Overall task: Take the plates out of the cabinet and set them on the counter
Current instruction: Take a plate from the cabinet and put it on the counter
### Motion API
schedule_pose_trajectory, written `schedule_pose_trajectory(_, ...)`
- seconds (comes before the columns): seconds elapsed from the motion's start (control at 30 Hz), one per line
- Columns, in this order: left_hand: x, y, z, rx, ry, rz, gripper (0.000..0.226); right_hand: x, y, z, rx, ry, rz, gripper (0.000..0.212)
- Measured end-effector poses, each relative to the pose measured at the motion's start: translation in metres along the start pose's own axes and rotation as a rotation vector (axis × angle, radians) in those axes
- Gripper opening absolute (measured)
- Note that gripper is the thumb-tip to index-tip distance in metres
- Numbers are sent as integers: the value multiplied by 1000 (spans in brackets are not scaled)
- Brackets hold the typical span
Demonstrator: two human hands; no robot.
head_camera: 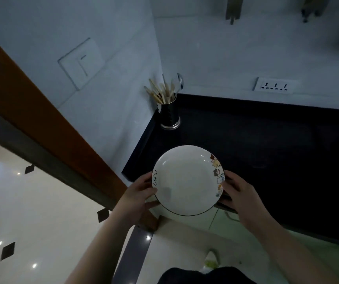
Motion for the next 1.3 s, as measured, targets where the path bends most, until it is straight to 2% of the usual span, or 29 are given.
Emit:
schedule_pose_trajectory(0.13, 11, 48, 12, 16, 79, -10, 54, -4, 49, 2, 27, -18, 22, 26)
schedule_pose_trajectory(0.3, 9, 95, 17, -22, -6, 21, 52, 10, 94, 12, 87, -13, 59, 24)
schedule_pose_trajectory(0.5, -8, 157, 20, -94, 42, 46, 57, 28, 141, 22, 182, -97, 87, 31)
schedule_pose_trajectory(0.73, -14, 211, 29, -98, 85, 40, 60, 46, 174, 23, 260, -126, 126, 37)
schedule_pose_trajectory(1.03, -20, 251, 29, -112, 140, 26, 61, 56, 199, 29, 336, -138, 230, 40)
schedule_pose_trajectory(1.3, -16, 263, 29, -135, 140, -11, 58, 52, 205, 37, 380, -128, 232, 42)
Point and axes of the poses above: each hand's wrist, its own y-axis towards the middle knuckle, its own x-axis out of the palm, z = x × y, the point moved 6 cm from there along y, towards the middle knuckle, and after that the axes turned 15 degrees about -y, right-handed, at the moved point
